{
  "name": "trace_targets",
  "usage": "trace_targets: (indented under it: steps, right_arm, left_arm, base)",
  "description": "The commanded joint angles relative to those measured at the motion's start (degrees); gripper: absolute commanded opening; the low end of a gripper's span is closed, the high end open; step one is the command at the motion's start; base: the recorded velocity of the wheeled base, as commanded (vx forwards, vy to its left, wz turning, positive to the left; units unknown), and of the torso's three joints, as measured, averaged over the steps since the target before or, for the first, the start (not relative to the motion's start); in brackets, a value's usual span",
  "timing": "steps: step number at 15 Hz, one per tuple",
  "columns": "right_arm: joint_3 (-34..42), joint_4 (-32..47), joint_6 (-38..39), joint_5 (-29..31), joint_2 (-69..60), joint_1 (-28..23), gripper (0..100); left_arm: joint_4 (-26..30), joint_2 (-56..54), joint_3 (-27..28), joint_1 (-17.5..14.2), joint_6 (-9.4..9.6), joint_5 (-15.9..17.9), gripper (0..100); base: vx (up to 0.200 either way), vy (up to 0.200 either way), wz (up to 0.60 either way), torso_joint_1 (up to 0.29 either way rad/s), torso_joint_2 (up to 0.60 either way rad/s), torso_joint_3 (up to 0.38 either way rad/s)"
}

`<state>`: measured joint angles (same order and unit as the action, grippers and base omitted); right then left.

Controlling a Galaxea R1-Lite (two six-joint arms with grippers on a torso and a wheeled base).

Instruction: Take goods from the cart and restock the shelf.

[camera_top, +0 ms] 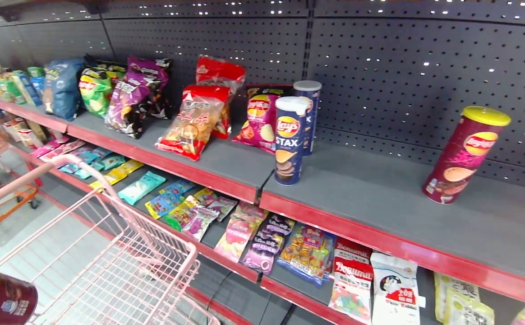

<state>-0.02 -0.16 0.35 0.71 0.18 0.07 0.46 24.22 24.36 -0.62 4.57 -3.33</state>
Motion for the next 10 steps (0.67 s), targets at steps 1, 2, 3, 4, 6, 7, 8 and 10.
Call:
trace_targets:
  steps: [1,2,3,4,6,7,8,10]
  right_arm:
    - [0.02,-0.02,0.00,0.00,-0.01,0.01,100]
    - [0.02,-0.02,0.00,0.00,-0.01,0.01,100]
    - [0.02,-0.02,0.00,0.00,-0.01,0.01,100]
    - [0.02,-0.02,0.00,0.00,-0.01,0.01,100]
    - [0.02,-0.02,0.00,0.00,-0.01,0.01,100]
    - [0.02,-0.02,0.00,0.00,-0.01,0.01,100]
    - [-0.06,-0.02,0.00,0.00,-0.01,0.01,100]
    - [0.02,-0.02,-0.09,0.00,-0.01,0.01,100]
  left_arm:
    - [0.06,-0.58,0.16,-0.17,0.26,-0.45,0]
    - [0.15,-0.49,0.25,-0.17,1.32,-0.36,0]
    - [0.24,-0.32,0.08,-0.17,2.81,-0.54,0]
    - [0.24,-0.32,0.08,-0.17,3.60,-0.45,0]
    - [0.15,-0.32,0.16,-0.17,3.87,-0.36,0]
    - [0.15,-0.49,0.08,-0.17,3.87,-0.28,0]
    - [0.15,-0.67,0.08,-0.17,3.87,-0.28,0]
    - [0.15,-0.93,0.08,-0.17,6.24,-0.45,0]
  base:
    - [0.000,0.000,-0.60,0.012,0.00,0.002]
    - [0.000,0.000,-0.60,0.002,0.00,0.002]
    - [0.000,0.000,-0.60,0.002,0.00,0.002]
    - [0.000,0.000,-0.60,-0.007,0.00,0.002]
    - [0.000,0.000,-0.60,0.005,0.00,0.002]
    - [0.000,0.000,0.00,0.000,0.00,0.000]
    - [0.000,0.000,0.00,0.000,0.00,0.000]
    - [0.000,0.000,0.00,0.000,0.00,0.000]
